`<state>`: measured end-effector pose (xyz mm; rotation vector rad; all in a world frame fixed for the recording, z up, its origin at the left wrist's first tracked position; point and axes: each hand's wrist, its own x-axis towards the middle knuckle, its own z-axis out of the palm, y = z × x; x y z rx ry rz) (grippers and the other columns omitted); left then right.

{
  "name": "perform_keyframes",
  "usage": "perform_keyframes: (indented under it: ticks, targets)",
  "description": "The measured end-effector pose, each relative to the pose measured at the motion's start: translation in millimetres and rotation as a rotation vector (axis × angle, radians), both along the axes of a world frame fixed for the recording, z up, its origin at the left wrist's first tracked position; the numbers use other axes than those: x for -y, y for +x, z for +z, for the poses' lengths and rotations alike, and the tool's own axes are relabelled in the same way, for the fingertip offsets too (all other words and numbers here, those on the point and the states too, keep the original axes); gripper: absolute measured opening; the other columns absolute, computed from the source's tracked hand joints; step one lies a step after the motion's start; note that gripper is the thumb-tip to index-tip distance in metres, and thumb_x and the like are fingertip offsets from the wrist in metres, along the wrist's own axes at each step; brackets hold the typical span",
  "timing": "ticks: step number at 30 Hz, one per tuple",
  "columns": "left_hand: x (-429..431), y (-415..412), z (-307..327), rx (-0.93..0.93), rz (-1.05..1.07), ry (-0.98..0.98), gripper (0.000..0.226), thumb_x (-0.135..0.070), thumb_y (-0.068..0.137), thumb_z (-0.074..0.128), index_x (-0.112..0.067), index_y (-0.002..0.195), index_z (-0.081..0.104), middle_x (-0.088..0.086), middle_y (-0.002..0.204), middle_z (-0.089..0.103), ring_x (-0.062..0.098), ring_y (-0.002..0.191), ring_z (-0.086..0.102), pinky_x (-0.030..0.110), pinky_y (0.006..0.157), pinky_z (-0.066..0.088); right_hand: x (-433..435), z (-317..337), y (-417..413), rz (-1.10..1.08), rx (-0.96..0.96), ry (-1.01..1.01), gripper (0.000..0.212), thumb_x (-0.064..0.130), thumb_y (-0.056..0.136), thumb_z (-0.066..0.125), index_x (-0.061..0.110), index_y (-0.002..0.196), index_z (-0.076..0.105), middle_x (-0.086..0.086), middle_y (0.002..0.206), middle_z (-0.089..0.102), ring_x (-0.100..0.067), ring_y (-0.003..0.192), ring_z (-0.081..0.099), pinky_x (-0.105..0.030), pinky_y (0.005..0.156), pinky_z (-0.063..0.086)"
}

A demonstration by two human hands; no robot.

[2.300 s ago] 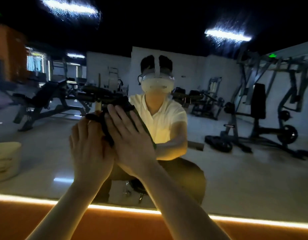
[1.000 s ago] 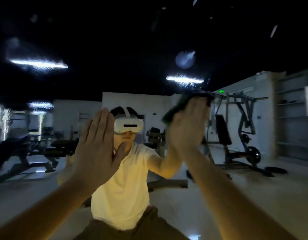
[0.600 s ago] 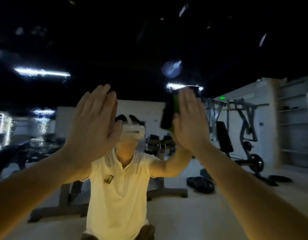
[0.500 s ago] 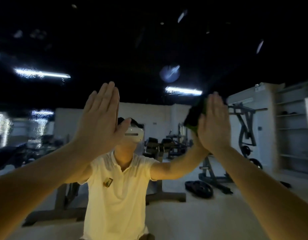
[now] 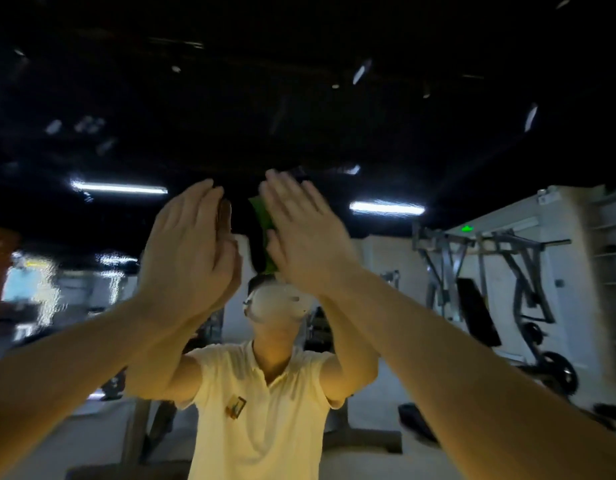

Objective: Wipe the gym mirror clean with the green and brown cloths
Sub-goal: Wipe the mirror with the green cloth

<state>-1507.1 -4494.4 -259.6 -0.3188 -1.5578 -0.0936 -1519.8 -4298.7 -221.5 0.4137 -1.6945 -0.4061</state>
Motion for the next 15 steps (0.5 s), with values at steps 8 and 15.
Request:
perform_keyframes:
  ticks: [8,15]
  targets:
    - [-9.9,-26.0,14.2,0.039,0.195,-0.034,0.094,-0.071,0.100,0.012,0.000,0.163,0.011,0.019,0.171,0.007,0.030,0.160,0.004,0.048,0.129,0.009,-177.3,38.9,-3.9,-0.074,-0.106,-0.934,0.073,0.038,0.100,0.012,-0.004,0.160,0.021,-0.025,0.167,0.021,-0.037,0.155,0.022,-0.054,0.125,0.020]
    - [4.6,-24.2,15.6,0.033,0.241,-0.117,0.096,-0.074,0.100,0.014,-0.001,0.163,0.009,0.018,0.171,0.007,0.028,0.160,0.004,0.047,0.129,0.011,1.1,56.4,-3.1,0.015,-0.132,-0.360,0.068,0.040,0.105,0.023,0.003,0.161,0.016,-0.021,0.170,0.009,-0.034,0.158,0.010,-0.052,0.128,0.010]
